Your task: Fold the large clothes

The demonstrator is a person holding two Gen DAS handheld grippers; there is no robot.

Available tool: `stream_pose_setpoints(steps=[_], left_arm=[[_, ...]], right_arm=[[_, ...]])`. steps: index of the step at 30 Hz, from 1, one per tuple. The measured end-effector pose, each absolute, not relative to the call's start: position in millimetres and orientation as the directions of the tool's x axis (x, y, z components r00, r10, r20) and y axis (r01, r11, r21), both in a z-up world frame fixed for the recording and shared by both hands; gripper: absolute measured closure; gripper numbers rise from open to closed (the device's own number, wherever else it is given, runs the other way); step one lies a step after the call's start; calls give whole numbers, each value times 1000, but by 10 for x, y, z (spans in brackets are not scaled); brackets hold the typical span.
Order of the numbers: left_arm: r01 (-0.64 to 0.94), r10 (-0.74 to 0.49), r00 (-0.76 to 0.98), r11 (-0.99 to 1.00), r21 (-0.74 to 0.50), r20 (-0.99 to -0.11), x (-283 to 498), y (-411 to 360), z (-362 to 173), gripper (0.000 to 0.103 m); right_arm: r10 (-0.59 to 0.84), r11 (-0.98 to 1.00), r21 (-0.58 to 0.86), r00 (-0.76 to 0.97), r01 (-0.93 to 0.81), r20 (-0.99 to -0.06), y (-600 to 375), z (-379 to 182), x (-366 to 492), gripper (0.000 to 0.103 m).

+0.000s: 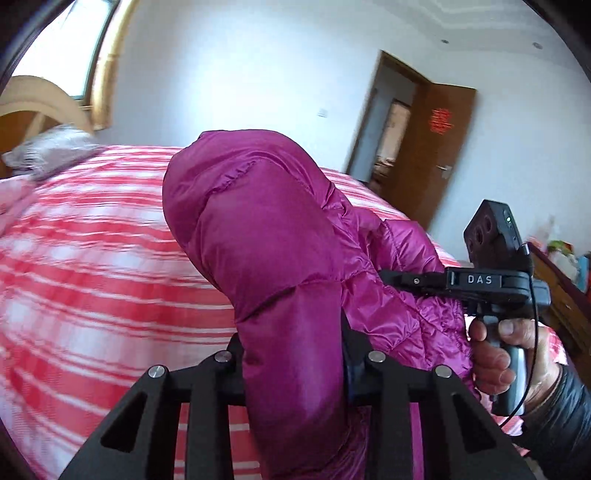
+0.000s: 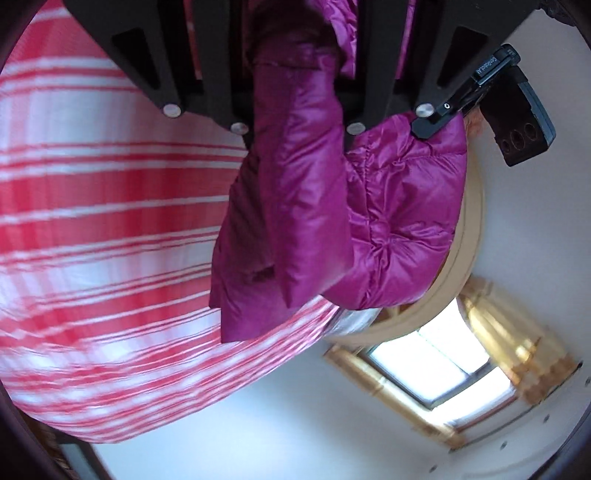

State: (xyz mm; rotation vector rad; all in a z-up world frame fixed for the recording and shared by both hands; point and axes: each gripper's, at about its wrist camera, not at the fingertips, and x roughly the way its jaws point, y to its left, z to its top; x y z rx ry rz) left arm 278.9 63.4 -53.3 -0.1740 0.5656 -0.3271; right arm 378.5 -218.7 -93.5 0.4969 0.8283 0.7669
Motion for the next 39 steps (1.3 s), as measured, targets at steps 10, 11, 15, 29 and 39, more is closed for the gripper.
stream_pose_setpoints(steps=[10,11,15,29,39], left_arm=[[53,-190,812,965,-255,-552,2709,1535,-799,68],[41,-182,811,966,-255,-557,2705,1597,-831,68],[14,-161,809,967,-256,-565,2719,1783,-941,68],[-37,-148,794,956,-290,-590,2556,2022,-1224,66],[-72,-108,794,960,-269,-598,2581,2033,-1408,50]], right_arm=[[809,582,658,255,-477,-530,-665,-1142,4157,81],[810,578,661,242,-478,-534,-575,-1170,4181,81],[811,571,670,202,-475,-549,-297,-1258,4321,81],[793,584,678,138,-445,-593,63,-1585,4347,81],[787,594,690,119,-413,-606,39,-1702,4387,79]])
